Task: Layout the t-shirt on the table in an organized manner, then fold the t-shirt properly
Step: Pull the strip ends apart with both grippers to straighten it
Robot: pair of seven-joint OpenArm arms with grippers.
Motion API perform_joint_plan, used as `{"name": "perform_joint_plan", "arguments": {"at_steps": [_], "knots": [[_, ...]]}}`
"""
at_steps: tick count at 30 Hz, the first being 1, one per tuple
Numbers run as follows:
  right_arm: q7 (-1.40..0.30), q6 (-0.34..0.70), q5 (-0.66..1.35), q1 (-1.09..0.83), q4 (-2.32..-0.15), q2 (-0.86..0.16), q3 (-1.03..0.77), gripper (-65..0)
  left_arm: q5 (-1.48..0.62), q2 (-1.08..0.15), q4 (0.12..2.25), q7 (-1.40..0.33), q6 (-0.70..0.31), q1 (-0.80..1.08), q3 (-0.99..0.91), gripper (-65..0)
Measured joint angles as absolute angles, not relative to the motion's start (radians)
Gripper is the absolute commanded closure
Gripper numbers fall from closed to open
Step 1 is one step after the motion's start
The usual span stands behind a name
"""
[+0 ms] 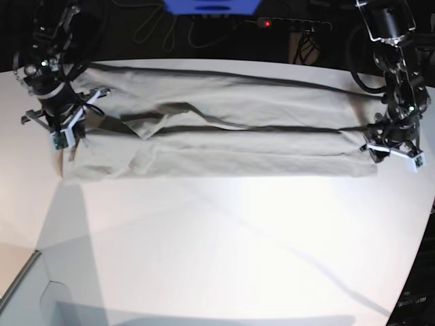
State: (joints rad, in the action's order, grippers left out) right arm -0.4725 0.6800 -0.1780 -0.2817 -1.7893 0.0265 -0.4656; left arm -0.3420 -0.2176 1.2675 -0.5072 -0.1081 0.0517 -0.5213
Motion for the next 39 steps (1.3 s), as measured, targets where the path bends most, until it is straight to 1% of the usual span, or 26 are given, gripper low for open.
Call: {"name": "perform_joint_plan", "arguments": {"at_steps": [4,8,16,22,25,31,33,35,37,39], "knots": [[-0.474,0.68,-0.176,-0.344,-1.851,0.062,-0.454,0.0,-0.342,-0.216,1.267,-0.507,-0.109,0.052,-0.521,-29.5],[-0.475,0.68,-0.178,-0.377,-1.887,0.061,-0.455,0.0,-0.342,-0.216,1.267,-0.504,-0.109,0.052,-0.521,-29.6],[-0.473,0.68,-0.176,-0.438,-1.886,0.061,-0.455,0.0,-0.342,-0.216,1.267,-0.504,-0.109,0.051,-0.521,-29.7],[-0.457,0.68,-0.175,-0.424,-1.764,0.06,-0.455,0.0,-0.342,-0.216,1.267,-0.504,-0.109,0.05,-0.521,-29.7],[-0.464,0.68,-0.181,-0.381,-1.688,0.059,-0.46,0.0,-0.342,-0.216,1.267,-0.508,-0.109,0.05,-0.521,-29.8],[-0.462,0.68,-0.178,-0.344,-1.609,0.03,-0.458,0.0,-0.342,-0.219,1.276,-0.511,-0.109,0.05,-0.521,-29.9],[-0.472,0.68,-0.178,-0.344,-1.606,0.029,-0.456,-3.1,-0.342,-0.218,1.276,-0.512,-0.109,0.05,-0.521,-29.9],[-0.459,0.68,-0.178,-0.344,-1.612,0.024,-0.455,-9.2,-0.342,-0.219,1.276,-0.511,-0.109,0.052,-0.521,-30.3],[-0.46,0.68,-0.178,-0.344,-1.622,0.018,-0.456,-15.7,-0.342,-0.219,1.276,-0.511,-0.109,0.052,-0.521,-33.9],[-0.462,0.68,-0.178,-0.35,-1.641,0.007,-0.458,-21.3,-0.342,-0.218,1.28,-0.513,-0.109,0.052,-0.521,-39.5]]}}
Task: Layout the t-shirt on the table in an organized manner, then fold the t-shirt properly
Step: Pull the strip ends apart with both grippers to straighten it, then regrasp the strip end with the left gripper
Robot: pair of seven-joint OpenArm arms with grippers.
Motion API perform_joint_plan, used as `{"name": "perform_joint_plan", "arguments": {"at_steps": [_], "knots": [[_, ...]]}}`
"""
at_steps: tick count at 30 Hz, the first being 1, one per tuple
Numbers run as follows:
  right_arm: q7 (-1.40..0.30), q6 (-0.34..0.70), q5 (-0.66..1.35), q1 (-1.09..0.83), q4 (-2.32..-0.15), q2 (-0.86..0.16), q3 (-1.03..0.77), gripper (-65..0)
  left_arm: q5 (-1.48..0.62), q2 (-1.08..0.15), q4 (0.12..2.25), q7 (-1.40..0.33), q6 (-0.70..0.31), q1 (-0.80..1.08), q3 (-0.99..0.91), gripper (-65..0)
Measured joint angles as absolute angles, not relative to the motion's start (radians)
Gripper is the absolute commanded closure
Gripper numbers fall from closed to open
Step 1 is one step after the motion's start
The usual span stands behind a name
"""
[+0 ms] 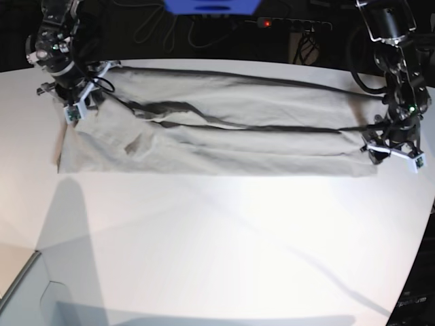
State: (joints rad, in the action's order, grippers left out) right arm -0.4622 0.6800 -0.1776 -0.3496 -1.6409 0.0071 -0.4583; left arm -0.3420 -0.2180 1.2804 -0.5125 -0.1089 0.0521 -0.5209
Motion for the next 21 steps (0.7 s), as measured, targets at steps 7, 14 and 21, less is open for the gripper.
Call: {"name": "perform_joint_plan", "arguments": {"at_steps": [7,14,21], "knots": [[-0.472,0.68,-0.179,-0.348,-1.781,0.033,-0.535,-27.8,-0.347,-0.218,1.419,-0.57,-0.113,0.072,-0.521,-49.2],[-0.463,0.68,-0.175,-0.363,-1.819,0.083,-0.524,-28.1,-0.35,-0.208,1.483,-0.64,-0.118,0.116,-0.582,-49.3],[-0.457,0.68,-0.175,-0.31,-1.643,0.091,-0.494,-28.1,-0.399,-0.184,1.469,-0.714,-0.105,0.144,-0.74,-49.5]]}}
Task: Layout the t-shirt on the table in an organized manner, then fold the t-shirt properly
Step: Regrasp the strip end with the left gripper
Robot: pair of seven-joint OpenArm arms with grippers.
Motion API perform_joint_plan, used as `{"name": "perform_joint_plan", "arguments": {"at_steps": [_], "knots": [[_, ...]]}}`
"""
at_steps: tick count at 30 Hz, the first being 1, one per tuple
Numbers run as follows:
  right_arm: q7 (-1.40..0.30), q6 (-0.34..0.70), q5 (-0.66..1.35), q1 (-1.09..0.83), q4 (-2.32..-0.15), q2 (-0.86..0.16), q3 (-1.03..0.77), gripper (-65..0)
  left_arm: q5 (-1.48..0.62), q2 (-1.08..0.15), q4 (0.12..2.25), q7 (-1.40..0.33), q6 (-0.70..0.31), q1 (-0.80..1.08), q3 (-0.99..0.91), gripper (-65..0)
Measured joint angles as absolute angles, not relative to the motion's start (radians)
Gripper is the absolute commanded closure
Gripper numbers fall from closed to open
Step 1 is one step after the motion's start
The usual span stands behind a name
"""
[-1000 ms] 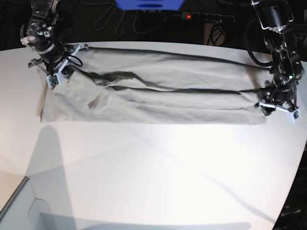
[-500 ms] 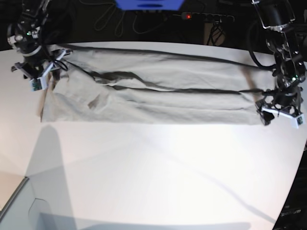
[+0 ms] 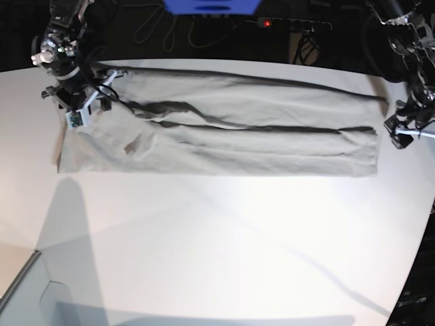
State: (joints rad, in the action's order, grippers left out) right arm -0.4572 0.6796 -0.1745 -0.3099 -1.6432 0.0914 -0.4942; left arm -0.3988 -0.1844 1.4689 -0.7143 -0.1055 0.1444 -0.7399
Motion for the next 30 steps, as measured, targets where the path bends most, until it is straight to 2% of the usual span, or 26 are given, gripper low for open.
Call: {"name": "perform_joint_plan", "arguments": {"at_steps": [6,14,30], "knots": [[-0.46,0.68,-0.177,-0.255,-1.552,0.081,-0.496,-28.1,-0.41,-0.168,1.431,-0.711,-0.11,0.141,-0.735,-49.6],[-0.459,0.68,-0.178,-0.248,-1.53,0.057,-0.495,-28.1,-0.41,-0.178,1.328,-0.707,-0.11,0.11,-0.638,-49.6],[-0.46,0.68,-0.178,-0.248,-1.53,0.052,-0.496,-28.1,-0.409,-0.183,1.271,-0.702,-0.109,0.105,-0.627,-48.6]]}}
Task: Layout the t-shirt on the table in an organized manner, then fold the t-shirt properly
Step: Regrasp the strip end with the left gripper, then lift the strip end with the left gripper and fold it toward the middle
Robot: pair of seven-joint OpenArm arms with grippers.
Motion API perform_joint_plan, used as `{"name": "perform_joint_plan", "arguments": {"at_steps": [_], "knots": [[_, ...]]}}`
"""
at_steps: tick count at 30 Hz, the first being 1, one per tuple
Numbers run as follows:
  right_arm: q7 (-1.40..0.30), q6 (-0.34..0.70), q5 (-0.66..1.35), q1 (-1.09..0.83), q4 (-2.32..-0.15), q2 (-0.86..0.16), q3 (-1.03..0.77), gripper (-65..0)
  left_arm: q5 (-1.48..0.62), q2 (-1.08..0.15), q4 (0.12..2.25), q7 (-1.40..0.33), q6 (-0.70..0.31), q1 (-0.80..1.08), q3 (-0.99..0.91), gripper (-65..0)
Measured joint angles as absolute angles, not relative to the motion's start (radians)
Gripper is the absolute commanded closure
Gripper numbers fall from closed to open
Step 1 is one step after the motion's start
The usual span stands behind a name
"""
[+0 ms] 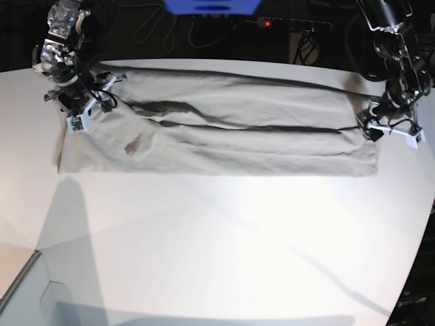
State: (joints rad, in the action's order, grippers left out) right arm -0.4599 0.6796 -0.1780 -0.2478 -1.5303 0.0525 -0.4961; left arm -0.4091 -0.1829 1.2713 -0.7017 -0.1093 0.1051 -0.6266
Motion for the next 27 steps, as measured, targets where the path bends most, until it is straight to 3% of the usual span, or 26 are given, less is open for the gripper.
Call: {"name": "perform_joint_plan", "arguments": {"at_steps": [3,7,10,16,21,27], "knots": [[-0.46,0.68,-0.178,-0.248,-1.53,0.043,-0.496,-28.0,-0.404,-0.183,1.271,-0.701,-0.11,0.105,-0.626,-40.9],[-0.46,0.68,-0.178,-0.248,-1.53,0.036,-0.499,-28.0,-0.397,-0.183,1.253,-0.706,-0.263,0.107,-0.628,-26.2],[-0.46,0.68,-0.178,-0.248,-1.53,0.036,-0.501,-28.0,-0.401,-0.186,1.208,-0.68,-0.318,0.097,-0.633,-18.7],[-0.46,0.68,-0.178,-0.25,-1.53,0.036,-0.502,-27.9,-0.409,-0.191,1.184,-0.669,-0.334,0.094,-0.636,0.0],[-0.46,0.68,-0.178,-0.25,-1.53,0.036,-0.502,-27.8,-0.4,-0.186,1.216,-0.697,-0.332,0.101,-0.635,0.0],[-0.46,0.68,-0.178,-0.25,-1.53,0.035,-0.503,-27.8,-0.393,-0.169,1.455,-0.723,-0.327,0.165,-0.627,0.0]]}}
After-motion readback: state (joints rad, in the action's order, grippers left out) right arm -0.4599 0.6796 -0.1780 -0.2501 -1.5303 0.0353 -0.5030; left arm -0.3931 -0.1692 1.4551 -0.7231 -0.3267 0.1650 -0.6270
